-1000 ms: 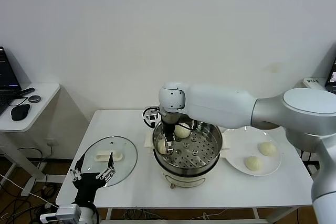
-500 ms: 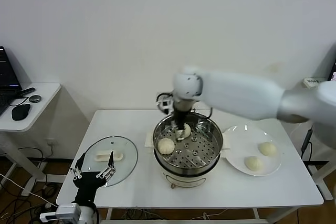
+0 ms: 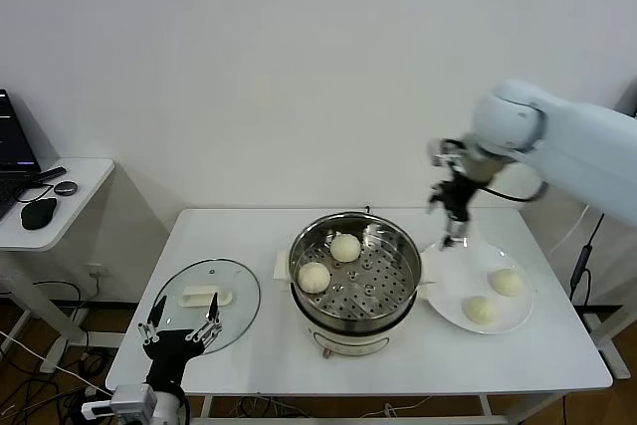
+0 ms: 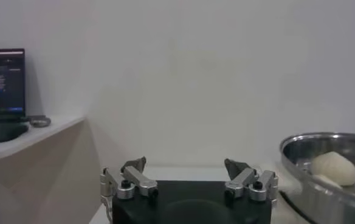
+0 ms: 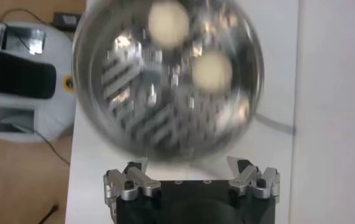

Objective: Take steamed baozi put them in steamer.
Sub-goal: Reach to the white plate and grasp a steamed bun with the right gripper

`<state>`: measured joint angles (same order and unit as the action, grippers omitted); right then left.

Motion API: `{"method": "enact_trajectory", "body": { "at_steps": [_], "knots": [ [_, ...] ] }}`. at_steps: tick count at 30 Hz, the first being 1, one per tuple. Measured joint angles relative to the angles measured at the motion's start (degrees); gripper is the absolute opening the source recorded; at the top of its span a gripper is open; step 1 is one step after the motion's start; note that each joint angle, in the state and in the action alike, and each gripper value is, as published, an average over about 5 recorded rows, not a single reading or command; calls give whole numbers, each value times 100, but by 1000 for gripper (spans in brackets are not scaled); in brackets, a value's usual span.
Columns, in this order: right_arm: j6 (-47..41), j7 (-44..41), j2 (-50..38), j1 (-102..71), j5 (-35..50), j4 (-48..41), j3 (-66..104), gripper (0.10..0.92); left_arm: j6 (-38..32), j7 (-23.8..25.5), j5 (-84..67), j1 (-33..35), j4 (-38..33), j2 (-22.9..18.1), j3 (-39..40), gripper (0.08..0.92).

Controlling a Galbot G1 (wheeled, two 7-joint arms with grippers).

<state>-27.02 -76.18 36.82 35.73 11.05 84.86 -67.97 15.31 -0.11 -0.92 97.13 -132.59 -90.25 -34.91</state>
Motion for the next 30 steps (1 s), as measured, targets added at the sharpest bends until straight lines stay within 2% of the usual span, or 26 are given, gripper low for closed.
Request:
{"method": "enact_trajectory", "body": {
  "at_steps": [5,11,20,30],
  "knots": [
    [440,-60,-500,-933,-702,-20,622,823,4,0,7,83,63,-16,-7,823],
    [811,-37,-710,-2323,-1455,-284,1695,823,8,-2,71,163,165,-32,-19,823],
    [1232,9,-450,-3528,-2205,-899,2752,823,27,14,164,187,285,-77,-12,823],
    [1495,53,-71,-4186,-2651,-1404,3280,823,14,26,187,180,367,-53,-44,823]
  ]
}}
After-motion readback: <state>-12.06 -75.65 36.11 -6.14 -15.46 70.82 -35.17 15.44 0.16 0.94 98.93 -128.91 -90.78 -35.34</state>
